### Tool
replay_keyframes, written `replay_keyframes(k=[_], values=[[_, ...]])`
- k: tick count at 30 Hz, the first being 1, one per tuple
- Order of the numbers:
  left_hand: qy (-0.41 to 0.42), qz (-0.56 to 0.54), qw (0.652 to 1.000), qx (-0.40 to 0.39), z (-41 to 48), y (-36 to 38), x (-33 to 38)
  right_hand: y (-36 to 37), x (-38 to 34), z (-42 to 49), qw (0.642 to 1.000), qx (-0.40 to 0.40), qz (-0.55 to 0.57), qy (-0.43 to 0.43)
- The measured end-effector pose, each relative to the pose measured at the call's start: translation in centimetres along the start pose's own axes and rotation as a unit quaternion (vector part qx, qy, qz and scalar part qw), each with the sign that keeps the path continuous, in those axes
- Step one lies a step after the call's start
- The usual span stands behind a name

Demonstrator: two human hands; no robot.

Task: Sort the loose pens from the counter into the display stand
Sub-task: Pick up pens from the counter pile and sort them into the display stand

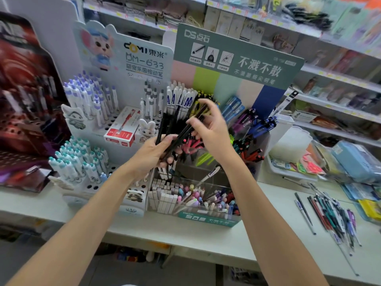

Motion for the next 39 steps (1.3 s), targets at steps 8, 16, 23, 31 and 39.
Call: replay_keyframes(k=[8,16,23,31,39], values=[[0.013,-0.019,0.991,0.135,0.9,-5.9,-0.1,-0.8,-0.8,4.0,0.982,0.117,-0.108,-0.101],[0.01,-0.014,0.996,0.09,0.8,-5.4,-0.7,5.6,3.0,2.6,0.922,-0.059,-0.33,-0.192],[0.028,0.031,0.998,0.038,0.9,-4.3,-0.5,4.1,1.3,2.0,0.95,-0.02,-0.276,-0.146],[0.028,0.107,0.991,-0.071,0.8,0.0,1.3,5.6,-2.1,1.9,0.987,-0.122,-0.097,-0.049],[0.052,0.113,0.992,0.015,0.6,-2.7,2.0,1.2,-3.4,2.8,0.998,0.005,-0.034,-0.05]])
Point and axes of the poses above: each hand's wrist, its own z-axis towards the middle knuckle, its own y-axis out of the palm, x = y × z, the point moved 7 cm from there along z, towards the middle knuckle, and after that the axes turned 7 degrees about x, right-handed, at the moved point
